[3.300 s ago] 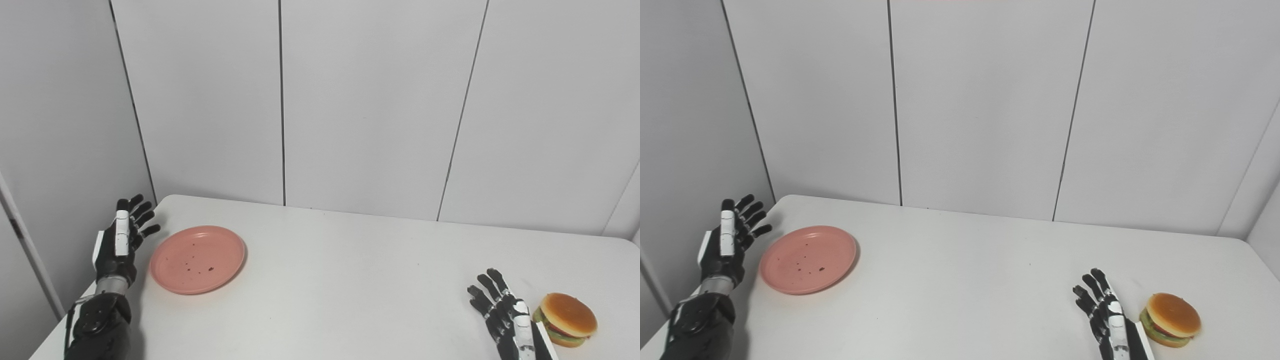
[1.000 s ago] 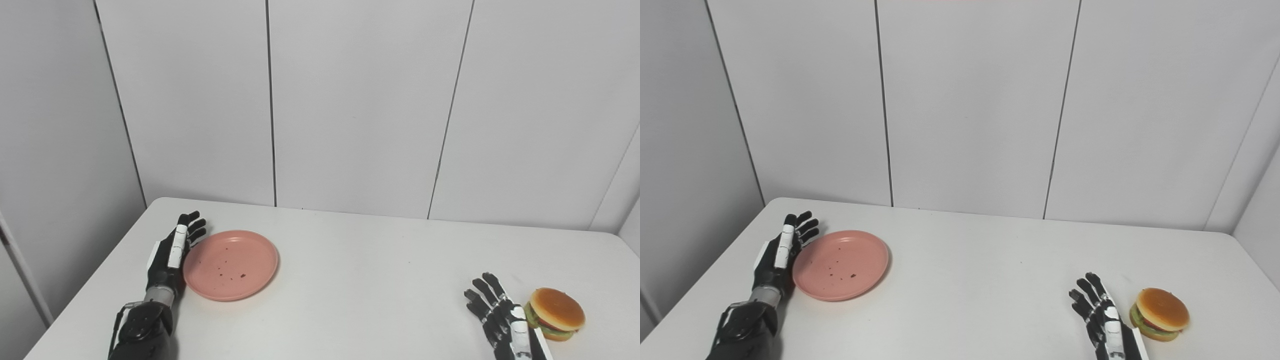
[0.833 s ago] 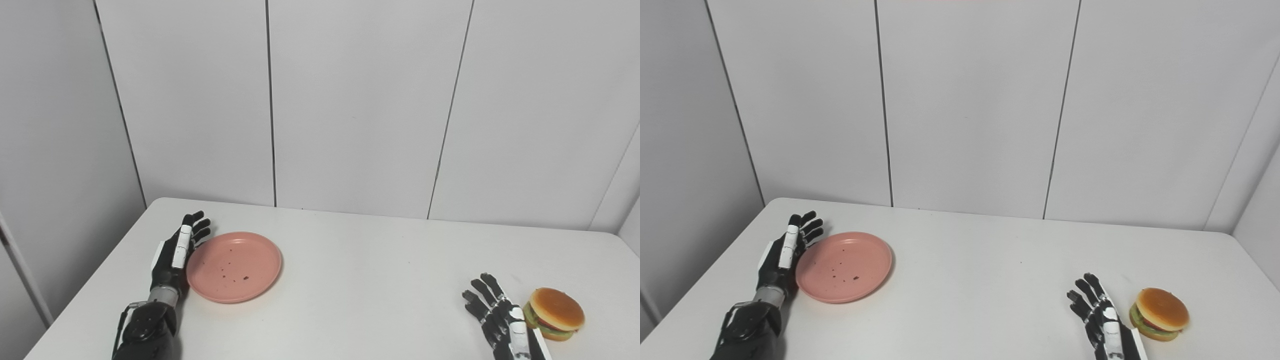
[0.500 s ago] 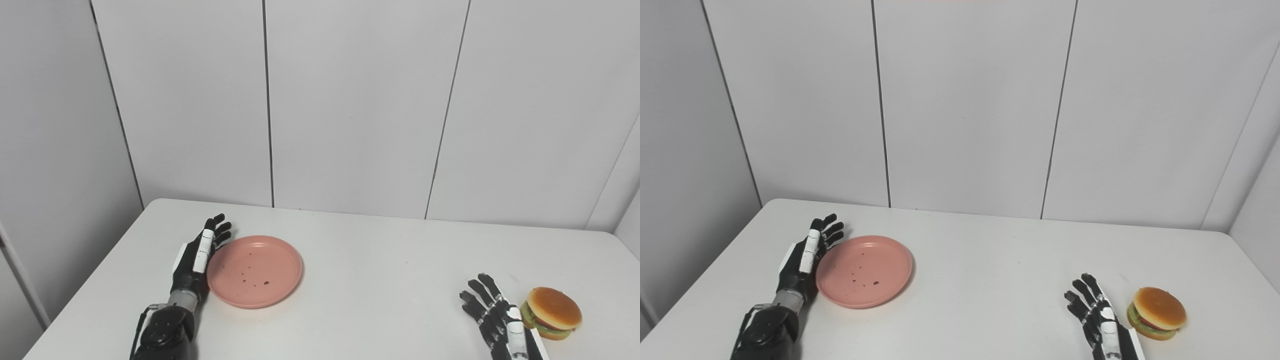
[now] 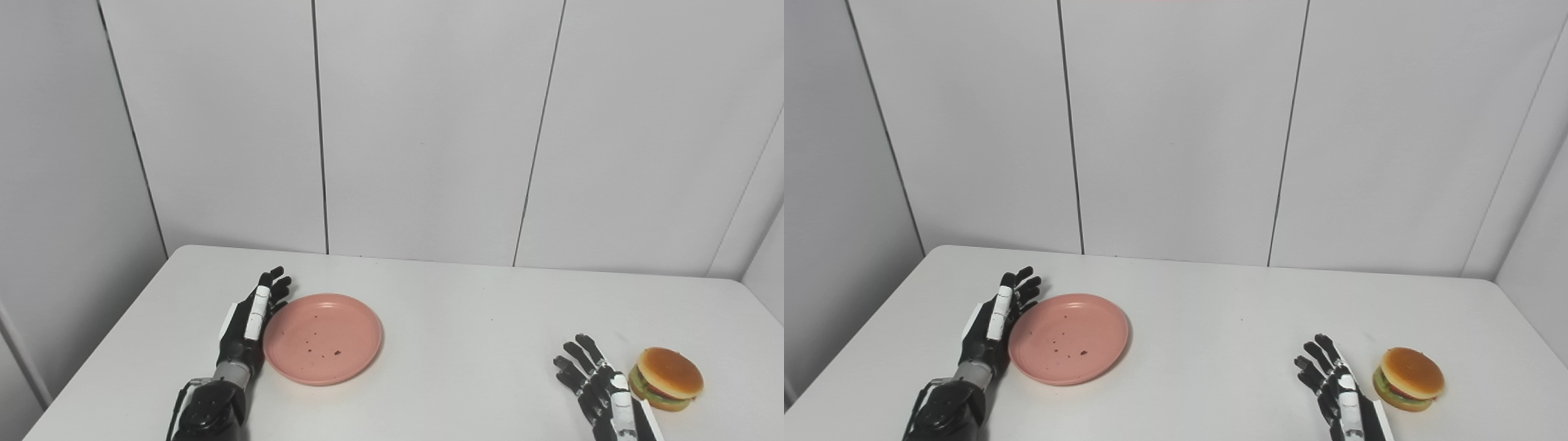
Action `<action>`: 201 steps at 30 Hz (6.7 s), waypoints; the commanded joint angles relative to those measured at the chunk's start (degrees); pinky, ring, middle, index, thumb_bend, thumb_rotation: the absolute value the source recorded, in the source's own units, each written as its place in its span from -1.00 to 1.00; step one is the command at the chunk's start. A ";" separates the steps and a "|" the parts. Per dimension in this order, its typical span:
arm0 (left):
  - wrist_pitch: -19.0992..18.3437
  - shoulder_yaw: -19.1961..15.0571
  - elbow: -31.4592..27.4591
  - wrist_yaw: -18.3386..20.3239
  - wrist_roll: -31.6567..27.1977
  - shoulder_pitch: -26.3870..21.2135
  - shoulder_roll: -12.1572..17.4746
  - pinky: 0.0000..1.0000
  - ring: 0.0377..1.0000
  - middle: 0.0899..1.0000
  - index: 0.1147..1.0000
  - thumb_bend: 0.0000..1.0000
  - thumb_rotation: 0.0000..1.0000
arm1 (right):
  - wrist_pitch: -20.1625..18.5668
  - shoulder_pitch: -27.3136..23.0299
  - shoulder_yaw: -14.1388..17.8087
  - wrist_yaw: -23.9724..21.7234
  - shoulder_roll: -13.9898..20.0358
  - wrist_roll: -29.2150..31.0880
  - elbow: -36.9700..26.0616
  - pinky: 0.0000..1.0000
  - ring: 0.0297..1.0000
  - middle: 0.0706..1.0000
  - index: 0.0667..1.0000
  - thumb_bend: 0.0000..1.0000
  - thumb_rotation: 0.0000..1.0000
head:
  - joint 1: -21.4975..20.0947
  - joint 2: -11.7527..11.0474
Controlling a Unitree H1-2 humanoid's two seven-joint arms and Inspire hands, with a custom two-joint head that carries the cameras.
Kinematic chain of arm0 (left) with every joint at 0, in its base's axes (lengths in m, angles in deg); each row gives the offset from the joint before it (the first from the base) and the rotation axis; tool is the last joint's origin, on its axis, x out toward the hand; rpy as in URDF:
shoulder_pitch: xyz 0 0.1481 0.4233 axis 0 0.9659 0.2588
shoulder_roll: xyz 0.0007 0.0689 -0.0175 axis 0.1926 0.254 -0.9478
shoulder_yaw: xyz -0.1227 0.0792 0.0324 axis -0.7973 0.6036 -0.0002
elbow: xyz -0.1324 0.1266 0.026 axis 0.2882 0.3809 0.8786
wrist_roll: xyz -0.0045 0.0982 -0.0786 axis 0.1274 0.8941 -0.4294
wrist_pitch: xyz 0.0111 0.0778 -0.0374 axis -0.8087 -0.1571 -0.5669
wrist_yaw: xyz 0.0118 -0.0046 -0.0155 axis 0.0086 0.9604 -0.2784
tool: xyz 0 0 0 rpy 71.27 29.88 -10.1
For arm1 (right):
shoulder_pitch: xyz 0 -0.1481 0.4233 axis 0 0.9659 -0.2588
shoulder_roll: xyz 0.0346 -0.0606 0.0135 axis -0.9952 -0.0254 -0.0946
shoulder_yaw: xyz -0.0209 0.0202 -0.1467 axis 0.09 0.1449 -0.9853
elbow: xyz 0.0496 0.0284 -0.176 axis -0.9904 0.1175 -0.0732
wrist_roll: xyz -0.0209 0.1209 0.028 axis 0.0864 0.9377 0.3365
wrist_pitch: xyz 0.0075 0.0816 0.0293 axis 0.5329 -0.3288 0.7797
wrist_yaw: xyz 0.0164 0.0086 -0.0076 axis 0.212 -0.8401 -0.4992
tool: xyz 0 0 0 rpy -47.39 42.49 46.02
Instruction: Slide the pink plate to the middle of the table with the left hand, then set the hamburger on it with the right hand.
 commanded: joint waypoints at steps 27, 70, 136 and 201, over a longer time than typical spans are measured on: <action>-4.02 4.60 -3.93 -1.79 3.31 -1.03 -6.93 0.77 0.81 0.73 0.66 0.84 0.96 | -2.27 2.86 -2.49 3.23 -4.89 -4.35 -0.31 0.76 0.69 0.73 0.77 0.67 1.00 | -5.78 2.01; -6.10 10.81 -10.15 -5.21 10.49 2.00 -11.80 0.93 0.80 0.70 0.65 0.71 0.95 | -2.64 2.44 -5.49 6.52 -9.32 -7.77 -1.19 0.77 0.69 0.74 0.77 0.64 1.00 | -17.37 4.30; -4.59 8.79 -5.39 -4.26 9.89 0.42 -13.30 0.92 0.78 0.69 0.65 0.61 0.93 | -8.64 -14.69 -3.11 12.95 24.11 -69.11 -1.70 0.25 0.37 0.40 0.37 0.58 0.91 | -19.96 2.21; -7.79 9.99 -9.08 -3.91 10.11 2.41 -12.96 0.91 0.82 0.70 0.67 0.62 0.93 | -7.46 -20.43 -12.72 23.81 26.37 -55.59 25.29 -0.19 -0.07 0.08 -0.02 0.34 0.02 | -18.20 3.38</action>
